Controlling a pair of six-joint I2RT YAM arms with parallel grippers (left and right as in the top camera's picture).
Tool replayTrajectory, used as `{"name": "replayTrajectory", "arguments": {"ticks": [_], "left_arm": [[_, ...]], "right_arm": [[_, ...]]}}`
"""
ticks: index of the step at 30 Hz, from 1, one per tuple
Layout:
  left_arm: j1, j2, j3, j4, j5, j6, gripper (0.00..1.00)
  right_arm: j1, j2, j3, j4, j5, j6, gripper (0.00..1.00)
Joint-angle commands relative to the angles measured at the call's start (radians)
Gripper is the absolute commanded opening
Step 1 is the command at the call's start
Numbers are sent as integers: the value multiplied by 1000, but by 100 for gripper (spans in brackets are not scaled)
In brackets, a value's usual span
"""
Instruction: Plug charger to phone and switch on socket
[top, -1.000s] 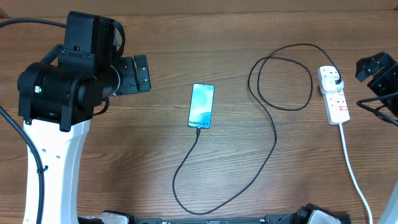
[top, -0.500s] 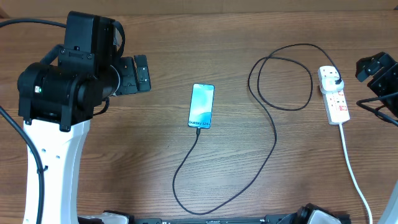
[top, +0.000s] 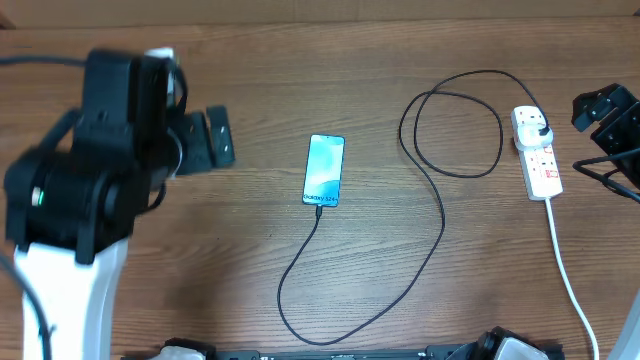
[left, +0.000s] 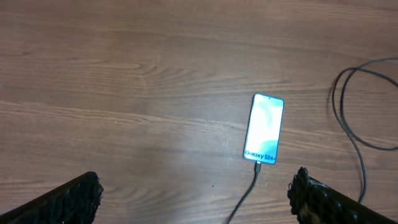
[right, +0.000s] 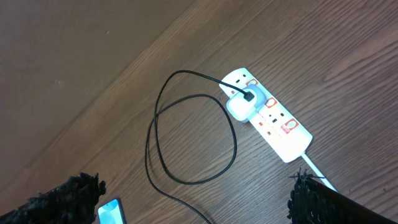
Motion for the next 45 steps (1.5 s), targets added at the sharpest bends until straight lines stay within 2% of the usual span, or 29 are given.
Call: {"name": "replayTrajectory", "arguments": {"ticks": [1, 13, 23, 29, 37, 44, 45], "left_arm": [[-2, -116, -170, 111, -23, 12, 100], [11, -568, -901, 847, -11, 11, 100], [135, -912, -1341, 1276, 145, 7, 100], [170, -1074, -1544, 1514, 153, 8, 100], [187, -1217, -1768, 1682, 99, 8, 100], [231, -1338, -1913, 1693, 111, 6, 100], [237, -1350, -1913, 1655, 113, -2, 100]], "right_arm": [[4, 1, 9, 5, -7, 4, 100], [4, 1, 9, 5, -7, 4, 100], [4, 1, 9, 5, -7, 4, 100], [4, 1, 9, 5, -7, 4, 100], [4, 1, 9, 5, -7, 4, 100], [4, 1, 9, 5, -7, 4, 100], [4, 1, 9, 5, -7, 4, 100]]}}
